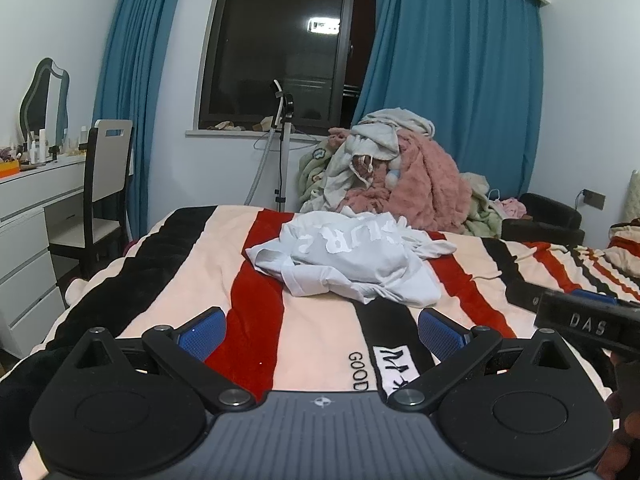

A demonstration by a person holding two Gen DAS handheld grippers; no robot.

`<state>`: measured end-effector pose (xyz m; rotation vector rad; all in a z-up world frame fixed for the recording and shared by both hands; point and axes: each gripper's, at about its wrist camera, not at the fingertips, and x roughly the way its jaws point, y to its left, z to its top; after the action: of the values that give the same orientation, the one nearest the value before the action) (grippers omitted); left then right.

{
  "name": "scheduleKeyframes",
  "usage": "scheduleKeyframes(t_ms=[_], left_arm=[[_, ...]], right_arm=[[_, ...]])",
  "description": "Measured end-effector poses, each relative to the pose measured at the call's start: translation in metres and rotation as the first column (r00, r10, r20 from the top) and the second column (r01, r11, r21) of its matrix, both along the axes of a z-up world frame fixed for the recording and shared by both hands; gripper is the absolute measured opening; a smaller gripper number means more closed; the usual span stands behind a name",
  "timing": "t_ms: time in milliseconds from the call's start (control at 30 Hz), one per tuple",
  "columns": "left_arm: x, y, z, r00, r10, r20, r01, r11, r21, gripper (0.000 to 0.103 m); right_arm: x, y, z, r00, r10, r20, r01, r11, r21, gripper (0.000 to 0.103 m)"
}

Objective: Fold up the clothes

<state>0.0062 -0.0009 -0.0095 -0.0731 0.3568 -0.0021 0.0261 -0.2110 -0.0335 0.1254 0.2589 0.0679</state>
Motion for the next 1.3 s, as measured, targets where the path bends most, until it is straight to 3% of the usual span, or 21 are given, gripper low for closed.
scheduleKeyframes(t_ms=[400, 567, 867, 933, 1033, 1100, 1233, 1300], left_arm=[[0.003, -0.001, -0.001, 1.0, 0.012, -0.014, -0.012, 1.0, 0.023, 0.103], [0.008, 0.003, 0.013, 1.0, 0.005, -0.016, -0.005, 1.0, 0.014, 0.103], [0.039, -0.003, 0.042, 0.999, -0.042, 0.005, 0.042, 0.998, 0.042, 0.103], [0.04, -0.003, 0.041, 0.999, -0.039, 0.018, 0.038, 0.998, 0.052, 0.103], [0.035, 0.004, 0.033, 1.0, -0.01, 0.03, 0.009, 0.999, 0.036, 0.103], [0.033, 0.012, 0.026, 1.0, -0.005, 0.017, 0.005, 1.0, 0.011, 0.103], [0.035, 0.021, 0.019, 1.0, 0.011, 0.008, -0.012, 0.997, 0.073, 0.103], [0.039, 0.028, 0.017, 1.0, 0.016, 0.013, -0.017, 0.998, 0.066, 0.103]], right_arm=[[0.004, -0.01, 0.002, 0.998, -0.03, 0.056, 0.03, 1.0, -0.009, 0.091], [0.005, -0.021, 0.0, 0.992, -0.093, 0.087, 0.091, 0.995, 0.035, 0.091], [0.015, -0.021, -0.012, 0.99, -0.089, 0.107, 0.084, 0.995, 0.05, 0.091], [0.017, -0.02, -0.016, 0.99, -0.096, 0.101, 0.091, 0.995, 0.047, 0.074], [0.023, -0.015, -0.023, 0.993, -0.089, 0.083, 0.086, 0.995, 0.041, 0.074], [0.031, -0.009, -0.028, 0.994, -0.079, 0.077, 0.077, 0.996, 0.035, 0.074], [0.072, 0.007, -0.034, 0.999, 0.001, 0.035, -0.003, 0.998, 0.064, 0.075], [0.098, 0.018, -0.036, 0.999, 0.032, 0.02, -0.033, 0.997, 0.064, 0.075]])
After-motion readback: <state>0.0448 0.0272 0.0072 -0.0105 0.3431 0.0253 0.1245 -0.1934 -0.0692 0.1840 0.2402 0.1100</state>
